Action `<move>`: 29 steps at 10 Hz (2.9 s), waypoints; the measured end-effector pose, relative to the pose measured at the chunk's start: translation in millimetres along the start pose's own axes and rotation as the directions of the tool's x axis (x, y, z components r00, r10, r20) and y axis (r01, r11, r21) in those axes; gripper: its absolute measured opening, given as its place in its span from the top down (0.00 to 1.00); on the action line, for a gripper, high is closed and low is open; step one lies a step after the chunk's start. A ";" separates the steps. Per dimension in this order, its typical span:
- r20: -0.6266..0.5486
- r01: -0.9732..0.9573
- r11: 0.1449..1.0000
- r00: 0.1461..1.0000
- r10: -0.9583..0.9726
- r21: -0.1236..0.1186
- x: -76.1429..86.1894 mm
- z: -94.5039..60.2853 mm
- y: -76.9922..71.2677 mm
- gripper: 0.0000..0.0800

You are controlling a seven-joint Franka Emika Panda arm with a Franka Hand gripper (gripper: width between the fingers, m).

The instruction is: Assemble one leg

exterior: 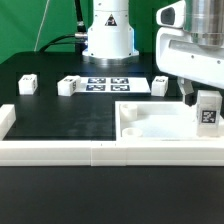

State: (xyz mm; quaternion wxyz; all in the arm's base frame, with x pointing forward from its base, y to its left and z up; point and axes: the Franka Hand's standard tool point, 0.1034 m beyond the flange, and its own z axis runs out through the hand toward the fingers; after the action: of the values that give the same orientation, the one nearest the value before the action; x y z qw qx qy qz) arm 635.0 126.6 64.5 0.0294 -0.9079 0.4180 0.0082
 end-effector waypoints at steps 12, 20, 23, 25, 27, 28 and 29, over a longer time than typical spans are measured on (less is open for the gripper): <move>-0.010 0.657 0.753 0.754 -0.657 -0.031 6.8 -2.5 1.4 0.64; -0.044 0.124 0.991 0.991 -0.126 -0.045 23.3 -4.5 19.8 0.62; -0.070 -0.044 0.996 0.997 0.039 -0.076 34.2 -6.6 33.7 0.61; -0.069 -0.043 0.996 0.997 0.038 -0.075 33.8 -5.8 33.4 0.36; -0.069 -0.043 0.996 0.997 0.038 -0.075 33.8 -5.6 33.5 0.22; -0.069 -0.043 0.996 0.997 0.038 -0.075 33.8 -5.5 33.5 0.20; -0.069 -0.043 0.996 0.997 0.038 -0.075 33.8 -5.5 33.6 0.20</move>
Offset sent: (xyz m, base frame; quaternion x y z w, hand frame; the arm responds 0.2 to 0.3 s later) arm 0.0048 0.0025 0.0056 -0.0053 0.0007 -0.1960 0.9806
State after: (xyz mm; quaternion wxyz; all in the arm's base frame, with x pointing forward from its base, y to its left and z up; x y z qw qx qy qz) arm 631.5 78.8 67.1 -0.0197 -0.8996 0.4363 -0.0059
